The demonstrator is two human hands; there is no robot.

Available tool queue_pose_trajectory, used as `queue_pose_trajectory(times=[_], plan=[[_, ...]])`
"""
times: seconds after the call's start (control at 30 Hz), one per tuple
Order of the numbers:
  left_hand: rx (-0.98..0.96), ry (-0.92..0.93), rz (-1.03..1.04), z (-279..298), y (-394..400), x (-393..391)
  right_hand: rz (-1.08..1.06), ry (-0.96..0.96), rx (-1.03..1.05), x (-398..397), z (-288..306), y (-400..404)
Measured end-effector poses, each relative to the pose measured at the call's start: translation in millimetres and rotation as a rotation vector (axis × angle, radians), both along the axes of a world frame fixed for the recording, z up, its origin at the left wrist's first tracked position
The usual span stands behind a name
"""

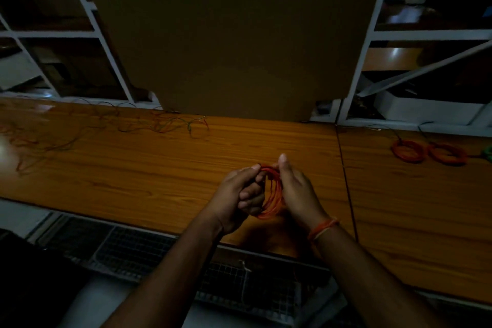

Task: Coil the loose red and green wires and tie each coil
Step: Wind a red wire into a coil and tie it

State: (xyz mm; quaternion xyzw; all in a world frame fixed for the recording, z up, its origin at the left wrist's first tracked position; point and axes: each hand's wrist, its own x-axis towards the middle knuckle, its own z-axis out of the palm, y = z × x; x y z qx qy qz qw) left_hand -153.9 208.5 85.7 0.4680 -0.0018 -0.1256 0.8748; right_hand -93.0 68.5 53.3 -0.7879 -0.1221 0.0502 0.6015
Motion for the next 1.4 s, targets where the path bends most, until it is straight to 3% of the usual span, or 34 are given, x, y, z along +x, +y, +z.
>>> queue_pose_trajectory(times=[0.13, 0.2, 0.5, 0.67, 0.77, 1.0, 1.13, 1.23, 1.4], plan=[[-0.224, 0.061, -0.089, 1, -3, 0, -0.086, 0.084, 0.199, -13, 0, 8], [-0.241, 0.077, -0.105, -1, -4, 0, -0.051, 0.093, 0.28, -14, 0, 11], [0.089, 0.057, 0.134, 1, -13, -2, 0.0, 0.053, 0.112, -7, 0, 10], [-0.093, 0.09, 0.207, 1, -8, 0, 0.128, 0.211, 0.167, -4, -2, 10], [-0.166, 0.108, 0.211, -2, -14, 1, 0.036, 0.21, 0.206, -7, -2, 17], [0.142, 0.09, 0.312, -3, -25, 2, -0.009, 0.061, 0.027, -7, -8, 14], [0.205, 0.073, 0.328, -7, -23, 0, -0.04, -0.036, -0.029, -7, 0, 9], [0.135, 0.053, 0.26, -6, -21, -1, -0.07, -0.056, 0.013, -6, 5, 9], [-0.233, 0.132, 0.021, -2, -8, 3, -0.034, -0.011, 0.155, -5, 7, 9]])
